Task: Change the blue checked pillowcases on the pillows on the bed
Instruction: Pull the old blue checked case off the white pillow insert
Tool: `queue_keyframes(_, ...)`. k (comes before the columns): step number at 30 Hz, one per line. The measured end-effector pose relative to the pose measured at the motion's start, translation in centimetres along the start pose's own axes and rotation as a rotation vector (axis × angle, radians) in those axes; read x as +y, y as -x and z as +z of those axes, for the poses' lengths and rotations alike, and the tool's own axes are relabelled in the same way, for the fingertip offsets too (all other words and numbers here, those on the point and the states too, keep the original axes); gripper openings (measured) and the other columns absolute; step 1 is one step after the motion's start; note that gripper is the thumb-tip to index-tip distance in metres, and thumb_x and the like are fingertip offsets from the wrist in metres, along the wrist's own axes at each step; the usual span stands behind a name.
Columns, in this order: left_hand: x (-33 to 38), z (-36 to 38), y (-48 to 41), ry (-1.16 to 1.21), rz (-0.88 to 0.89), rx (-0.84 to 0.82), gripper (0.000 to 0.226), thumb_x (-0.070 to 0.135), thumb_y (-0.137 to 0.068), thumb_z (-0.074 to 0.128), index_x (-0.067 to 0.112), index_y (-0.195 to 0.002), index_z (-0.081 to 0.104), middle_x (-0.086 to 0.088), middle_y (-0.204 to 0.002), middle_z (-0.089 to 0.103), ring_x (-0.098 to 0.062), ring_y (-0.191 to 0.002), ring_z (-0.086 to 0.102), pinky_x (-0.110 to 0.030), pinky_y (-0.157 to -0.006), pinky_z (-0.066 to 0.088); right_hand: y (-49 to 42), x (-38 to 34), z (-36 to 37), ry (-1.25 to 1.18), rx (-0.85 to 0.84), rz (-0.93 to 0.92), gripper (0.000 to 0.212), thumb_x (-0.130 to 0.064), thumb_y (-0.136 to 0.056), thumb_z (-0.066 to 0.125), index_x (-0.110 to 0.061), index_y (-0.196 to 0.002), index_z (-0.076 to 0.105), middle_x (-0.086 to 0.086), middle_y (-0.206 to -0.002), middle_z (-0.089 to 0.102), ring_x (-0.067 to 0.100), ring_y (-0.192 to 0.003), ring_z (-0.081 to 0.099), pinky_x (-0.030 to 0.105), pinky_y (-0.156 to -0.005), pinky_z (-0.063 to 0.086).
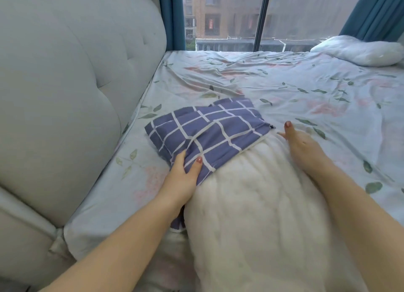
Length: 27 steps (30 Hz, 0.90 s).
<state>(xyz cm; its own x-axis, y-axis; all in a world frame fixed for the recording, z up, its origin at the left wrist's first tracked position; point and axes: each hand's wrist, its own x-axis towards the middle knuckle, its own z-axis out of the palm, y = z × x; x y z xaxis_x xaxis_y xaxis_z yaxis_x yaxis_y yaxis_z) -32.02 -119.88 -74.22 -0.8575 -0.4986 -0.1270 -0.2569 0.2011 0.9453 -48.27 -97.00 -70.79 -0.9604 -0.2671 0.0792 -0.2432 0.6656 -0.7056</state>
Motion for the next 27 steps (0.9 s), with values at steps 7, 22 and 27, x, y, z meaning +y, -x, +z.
queue_keyframes(7, 0.6, -1.1, -0.1, -0.203, -0.043, 0.080, 0.054, 0.058, -0.093, 0.051, 0.040, -0.143, 0.041, -0.006, -0.136, 0.036, -0.023, -0.131, 0.036, -0.028, -0.105, 0.030, 8.0, -4.6, 4.4, 0.007, 0.166, -0.511, 0.047, -0.047, -0.096, 0.035, -0.018, -0.096, 0.072, 0.001, -0.106, 0.062, 0.021, -0.104, 0.054, 0.030, -0.094, 0.038)
queue_keyframes(22, 0.2, -0.6, -0.3, 0.124, -0.032, 0.044, 0.047, 0.039, -0.075, 0.083, 0.019, -0.110, 0.058, 0.001, -0.104, 0.062, -0.011, -0.088, 0.061, -0.021, -0.063, 0.044, 8.2, -3.5, 10.3, 0.127, 0.122, -0.717, 0.053, -0.046, -0.104, 0.020, -0.015, -0.088, 0.059, -0.003, -0.090, 0.055, 0.021, -0.085, 0.051, 0.036, -0.082, 0.043)
queue_keyframes(27, -0.5, -0.8, -0.4, 0.077, 0.056, 0.050, 0.023, 0.026, -0.076, 0.084, 0.014, -0.090, 0.069, -0.004, -0.086, 0.072, -0.013, -0.073, 0.065, -0.034, -0.066, 0.056, 8.0, -3.5, 11.3, 0.233, 0.131, -0.685, 0.050, -0.050, -0.103, 0.013, -0.022, -0.076, 0.045, -0.006, -0.077, 0.050, 0.021, -0.076, 0.049, 0.035, -0.072, 0.035)
